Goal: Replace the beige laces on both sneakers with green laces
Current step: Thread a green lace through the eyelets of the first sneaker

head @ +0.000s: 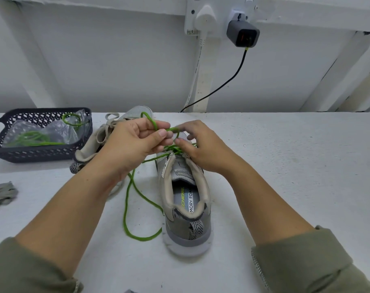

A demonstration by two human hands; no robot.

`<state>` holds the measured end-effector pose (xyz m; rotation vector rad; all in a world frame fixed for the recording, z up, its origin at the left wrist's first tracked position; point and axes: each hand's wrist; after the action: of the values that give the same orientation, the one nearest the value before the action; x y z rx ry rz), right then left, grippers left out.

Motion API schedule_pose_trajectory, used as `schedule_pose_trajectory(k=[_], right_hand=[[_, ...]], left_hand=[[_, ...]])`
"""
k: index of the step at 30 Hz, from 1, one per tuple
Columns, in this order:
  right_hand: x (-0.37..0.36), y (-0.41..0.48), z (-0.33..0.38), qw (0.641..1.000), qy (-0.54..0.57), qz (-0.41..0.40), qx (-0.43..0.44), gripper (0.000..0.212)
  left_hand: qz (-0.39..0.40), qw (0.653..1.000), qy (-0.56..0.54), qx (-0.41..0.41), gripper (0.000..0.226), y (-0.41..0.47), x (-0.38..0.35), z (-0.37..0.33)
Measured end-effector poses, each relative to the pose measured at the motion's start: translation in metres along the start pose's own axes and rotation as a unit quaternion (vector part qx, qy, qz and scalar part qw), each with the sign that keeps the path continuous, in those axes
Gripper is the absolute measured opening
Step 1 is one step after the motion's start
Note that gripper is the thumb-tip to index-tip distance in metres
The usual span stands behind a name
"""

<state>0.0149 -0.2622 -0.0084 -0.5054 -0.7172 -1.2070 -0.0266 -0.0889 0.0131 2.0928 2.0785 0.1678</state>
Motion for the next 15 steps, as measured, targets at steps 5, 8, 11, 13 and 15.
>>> schedule_pose_trajectory(k=[5,8,11,13,15], right_hand=[[0.006,0.000,0.002,0.993,0.109,0.001,-0.055,0.023],[0.015,-0.002,0.002,0.994,0.091,-0.006,-0.060,0.027],[0.018,-0.002,0.004,0.998,-0.007,-0.031,-0.045,0.025],[0.019,0.000,0.006,0.997,-0.062,-0.023,-0.028,0.027],[0.018,0.000,0.007,0.996,-0.087,-0.009,-0.014,0.030]], left_hand=[[-0.056,0.988,0.144,-0.016,0.013,0.001,0.013,0.005],[-0.072,0.907,0.412,-0.055,0.011,-0.001,0.023,0.006],[-0.051,0.795,0.605,-0.007,0.026,-0.011,0.013,-0.002],[-0.082,0.779,0.620,-0.048,0.034,-0.013,0.004,-0.007],[-0.031,0.799,0.583,-0.140,0.038,-0.008,-0.002,-0.004]])
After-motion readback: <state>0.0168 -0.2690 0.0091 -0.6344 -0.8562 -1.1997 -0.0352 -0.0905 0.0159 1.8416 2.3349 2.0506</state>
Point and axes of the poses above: each hand's wrist, its own y-axis towards the middle knuckle, its own x-axis out of the back of the hand, z = x × y, and after that the axes turned 12 degrees about -x, right-handed
